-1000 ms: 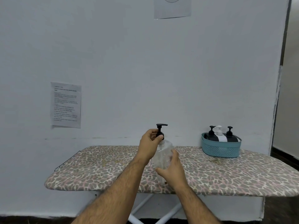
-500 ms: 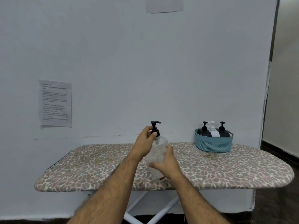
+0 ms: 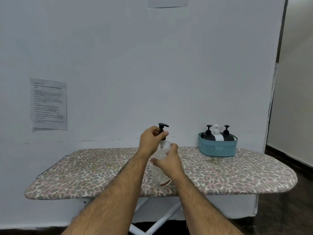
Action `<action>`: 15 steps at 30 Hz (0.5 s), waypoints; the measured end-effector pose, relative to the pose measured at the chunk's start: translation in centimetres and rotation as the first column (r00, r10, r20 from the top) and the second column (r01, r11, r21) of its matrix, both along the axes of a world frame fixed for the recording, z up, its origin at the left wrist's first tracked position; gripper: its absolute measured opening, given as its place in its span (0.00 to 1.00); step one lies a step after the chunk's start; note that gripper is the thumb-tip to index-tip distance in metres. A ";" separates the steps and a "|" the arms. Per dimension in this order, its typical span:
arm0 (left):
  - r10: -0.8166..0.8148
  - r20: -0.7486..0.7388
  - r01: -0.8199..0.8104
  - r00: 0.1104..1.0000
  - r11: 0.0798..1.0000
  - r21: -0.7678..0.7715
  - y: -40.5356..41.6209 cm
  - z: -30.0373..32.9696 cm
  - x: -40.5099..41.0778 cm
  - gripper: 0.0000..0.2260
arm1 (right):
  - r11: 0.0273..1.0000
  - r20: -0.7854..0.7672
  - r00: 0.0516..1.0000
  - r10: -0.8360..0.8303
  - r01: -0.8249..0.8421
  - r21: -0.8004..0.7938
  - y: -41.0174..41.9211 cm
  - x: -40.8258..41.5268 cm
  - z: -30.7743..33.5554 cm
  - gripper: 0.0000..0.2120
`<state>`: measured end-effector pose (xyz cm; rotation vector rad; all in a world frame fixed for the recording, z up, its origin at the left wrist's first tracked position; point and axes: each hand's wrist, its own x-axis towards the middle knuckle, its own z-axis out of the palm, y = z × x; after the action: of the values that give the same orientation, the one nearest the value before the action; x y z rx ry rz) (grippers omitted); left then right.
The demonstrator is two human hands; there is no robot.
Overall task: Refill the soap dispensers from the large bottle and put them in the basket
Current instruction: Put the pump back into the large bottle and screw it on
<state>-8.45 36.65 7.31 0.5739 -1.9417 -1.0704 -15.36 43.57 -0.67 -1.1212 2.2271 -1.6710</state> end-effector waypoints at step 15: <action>-0.103 0.046 0.100 0.994 0.993 0.066 -0.7 -0.1 0.1 0.12 | 1.000 0.050 0.999 0.011 -0.012 0.014 0.3 -0.6 -0.3 0.46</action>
<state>-8.33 35.90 7.19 0.5458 -2.0038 -1.1954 -16.00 43.84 -1.00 -1.0747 2.1952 -1.6572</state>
